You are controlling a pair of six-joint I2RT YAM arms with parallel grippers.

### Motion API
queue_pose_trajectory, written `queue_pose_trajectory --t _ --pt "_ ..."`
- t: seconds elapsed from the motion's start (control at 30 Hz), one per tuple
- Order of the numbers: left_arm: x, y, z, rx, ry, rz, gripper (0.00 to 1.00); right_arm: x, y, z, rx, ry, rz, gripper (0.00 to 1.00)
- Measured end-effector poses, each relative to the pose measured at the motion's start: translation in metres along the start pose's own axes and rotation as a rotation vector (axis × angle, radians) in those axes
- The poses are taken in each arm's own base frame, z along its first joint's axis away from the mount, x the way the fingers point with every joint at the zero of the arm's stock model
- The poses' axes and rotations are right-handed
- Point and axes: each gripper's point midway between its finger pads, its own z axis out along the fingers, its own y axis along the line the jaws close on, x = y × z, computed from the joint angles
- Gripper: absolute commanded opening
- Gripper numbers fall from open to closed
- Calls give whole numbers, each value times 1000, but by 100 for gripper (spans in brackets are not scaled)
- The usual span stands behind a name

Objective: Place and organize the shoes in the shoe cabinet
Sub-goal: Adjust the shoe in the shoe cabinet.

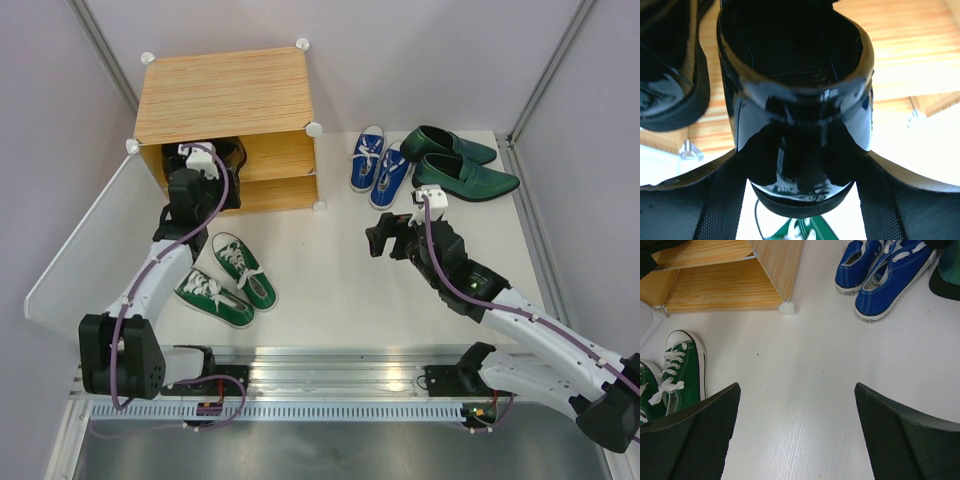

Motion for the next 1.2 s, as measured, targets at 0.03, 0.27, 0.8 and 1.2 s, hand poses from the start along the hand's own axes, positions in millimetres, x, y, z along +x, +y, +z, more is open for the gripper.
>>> queue_pose_trajectory --t 0.03,0.27,0.8,1.2 --pt "-2 0 2 -3 -8 0 13 0 0 0 0 -1 0 98" --pt "-14 6 19 -27 -65 20 13 1 -1 1 1 -1 0 98" --pt "-11 23 45 -44 -59 10 16 1 -3 1 10 -7 -7 98" --pt "-3 27 56 -49 -35 8 26 1 -3 1 14 -9 -9 98"
